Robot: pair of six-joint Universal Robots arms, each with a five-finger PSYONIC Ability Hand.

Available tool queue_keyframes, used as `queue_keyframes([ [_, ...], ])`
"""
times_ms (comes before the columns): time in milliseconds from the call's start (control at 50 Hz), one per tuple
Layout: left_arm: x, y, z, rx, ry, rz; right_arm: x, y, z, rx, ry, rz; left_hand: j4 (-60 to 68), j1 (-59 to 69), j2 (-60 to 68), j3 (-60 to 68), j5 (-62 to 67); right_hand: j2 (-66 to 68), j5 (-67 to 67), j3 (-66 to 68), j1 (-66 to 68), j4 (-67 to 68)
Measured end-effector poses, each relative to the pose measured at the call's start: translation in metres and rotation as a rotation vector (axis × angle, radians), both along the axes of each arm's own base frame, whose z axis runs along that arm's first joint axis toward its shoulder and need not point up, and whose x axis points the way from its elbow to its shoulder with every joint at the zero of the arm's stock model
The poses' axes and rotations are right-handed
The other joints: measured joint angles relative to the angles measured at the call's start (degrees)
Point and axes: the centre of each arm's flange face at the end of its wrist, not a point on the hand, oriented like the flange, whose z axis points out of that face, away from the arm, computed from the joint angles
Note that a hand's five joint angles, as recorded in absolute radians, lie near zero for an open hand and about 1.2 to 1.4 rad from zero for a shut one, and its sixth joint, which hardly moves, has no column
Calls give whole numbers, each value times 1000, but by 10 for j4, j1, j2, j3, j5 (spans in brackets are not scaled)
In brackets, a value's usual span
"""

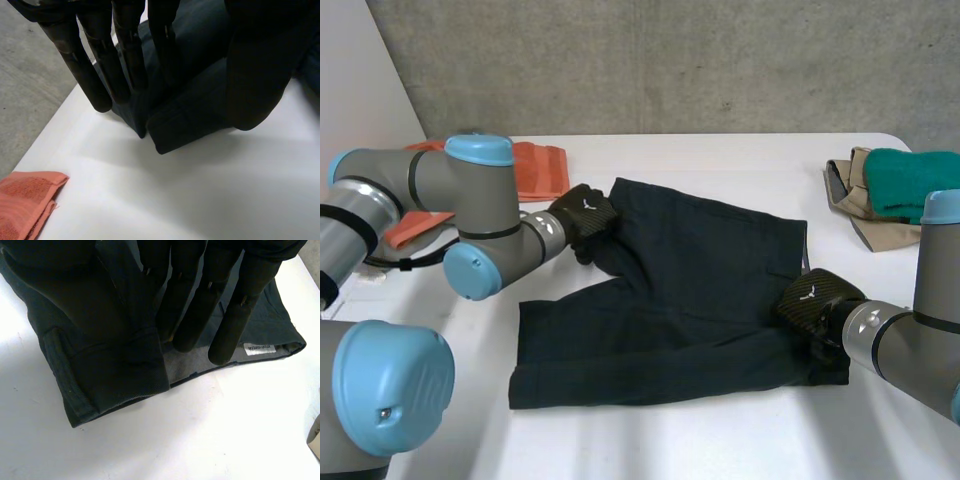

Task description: Fold the laundry.

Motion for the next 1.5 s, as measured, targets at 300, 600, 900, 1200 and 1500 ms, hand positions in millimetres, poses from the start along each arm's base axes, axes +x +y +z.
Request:
queue_keyframes([
  [300,-14,8,-14,-84,-140,-10,-1,1,1,3,2,-3,194,202,191,187,194,0,0,0,0,0],
  [600,-4,4,-7,-222,-311,149,-3,-1,5,-8,-8,-11,318,288,314,309,305,0,0,0,0,0],
  [900,22,29,22,-209,-452,176,5,10,7,-11,-23,2,-143,-203,-152,-142,-140,0,0,0,0,0],
  [1200,63,68,82,39,-180,326,6,5,10,-51,-55,-40,-162,-167,-166,-170,-160,0,0,0,0,0],
  [1500,93,153,57,423,-144,292,6,1,14,-77,-87,-78,-158,-166,-161,-165,-155,0,0,0,0,0],
])
